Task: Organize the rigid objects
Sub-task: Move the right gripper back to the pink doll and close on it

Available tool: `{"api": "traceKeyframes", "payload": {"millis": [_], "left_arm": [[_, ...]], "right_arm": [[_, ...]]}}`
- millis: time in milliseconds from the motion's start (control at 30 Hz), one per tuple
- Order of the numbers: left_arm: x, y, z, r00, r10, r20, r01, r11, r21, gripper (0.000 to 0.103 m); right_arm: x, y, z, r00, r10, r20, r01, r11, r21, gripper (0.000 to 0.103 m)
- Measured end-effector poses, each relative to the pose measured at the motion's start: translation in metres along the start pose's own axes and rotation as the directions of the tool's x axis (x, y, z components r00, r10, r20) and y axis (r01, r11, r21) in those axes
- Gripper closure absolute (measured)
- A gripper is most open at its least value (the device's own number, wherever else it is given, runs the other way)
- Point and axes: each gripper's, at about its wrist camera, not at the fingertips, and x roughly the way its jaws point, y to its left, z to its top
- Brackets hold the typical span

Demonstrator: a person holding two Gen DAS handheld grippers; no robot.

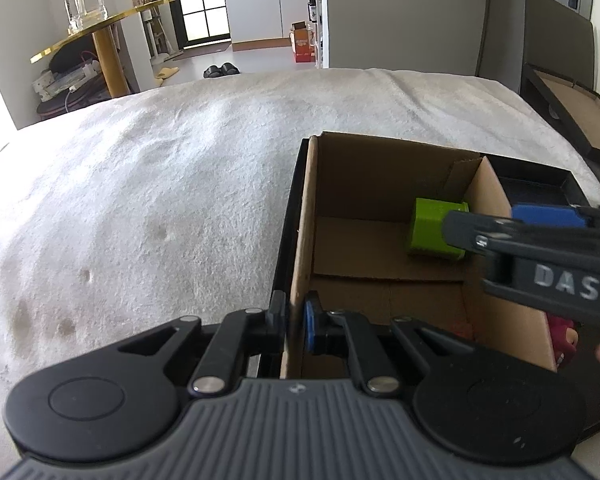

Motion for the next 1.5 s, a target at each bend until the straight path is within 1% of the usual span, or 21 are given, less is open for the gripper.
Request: {"api": "traceKeyframes", "payload": {"millis": [167,267,333,367,433,567,633,933,1033,1300,1500], "left_arm": [[-0.002,-0.006,0.003,1.000,0.019,-0.011,-0.019,1.000,0.015,0.090],[-0.002,-0.011,0.005,0.999,0.030,-0.020,-0.029,0.999,0.018,0.083],[-0.003,-0.015,0.006,0.999,0.036,-0.019,-0.035,0.999,0.022,0.066],[-0.004,-0.017,0.006,0.999,0.041,-0.014,-0.041,0.999,0.027,0.062],[-0.006,-0.023,0.007,0.998,0.061,-0.004,-0.060,0.997,0.051,0.051],[-0.007,-0.033,0.009,0.996,0.085,0.007,-0.086,0.993,0.083,0.042],[-0.008,-0.036,0.010,0.996,0.094,0.014,-0.095,0.991,0.092,0.035],[-0.005,-0.051,0.012,0.991,0.134,0.005,-0.133,0.982,0.134,0.027],[-0.004,-0.055,0.012,0.989,0.147,0.006,-0.146,0.979,0.144,0.026],[-0.002,-0.059,0.012,0.984,0.179,-0.007,-0.175,0.970,0.170,0.026],[0.001,-0.064,0.011,0.981,0.192,-0.016,-0.185,0.963,0.195,0.025]], "right_arm": [[-0.014,-0.013,-0.004,1.000,-0.020,0.001,0.020,1.000,0.021,0.041],[-0.023,-0.023,-0.006,0.999,-0.033,0.007,0.033,0.999,0.036,0.039],[-0.028,-0.029,-0.008,0.999,-0.047,0.013,0.046,0.998,0.040,0.036],[-0.030,-0.033,-0.009,0.998,-0.057,0.014,0.056,0.998,0.042,0.034],[-0.034,-0.041,-0.010,0.997,-0.074,0.017,0.073,0.996,0.051,0.033],[-0.040,-0.057,-0.016,0.995,-0.099,0.015,0.097,0.992,0.074,0.025],[-0.042,-0.063,-0.020,0.995,-0.103,0.015,0.102,0.992,0.078,0.024],[-0.045,-0.094,-0.037,0.990,-0.140,-0.021,0.142,0.981,0.131,0.024],[-0.044,-0.102,-0.043,0.989,-0.146,-0.036,0.149,0.979,0.142,0.024],[-0.037,-0.117,-0.058,0.987,-0.135,-0.089,0.149,0.973,0.178,0.025],[-0.029,-0.121,-0.068,0.986,-0.108,-0.125,0.132,0.971,0.202,0.025]]}}
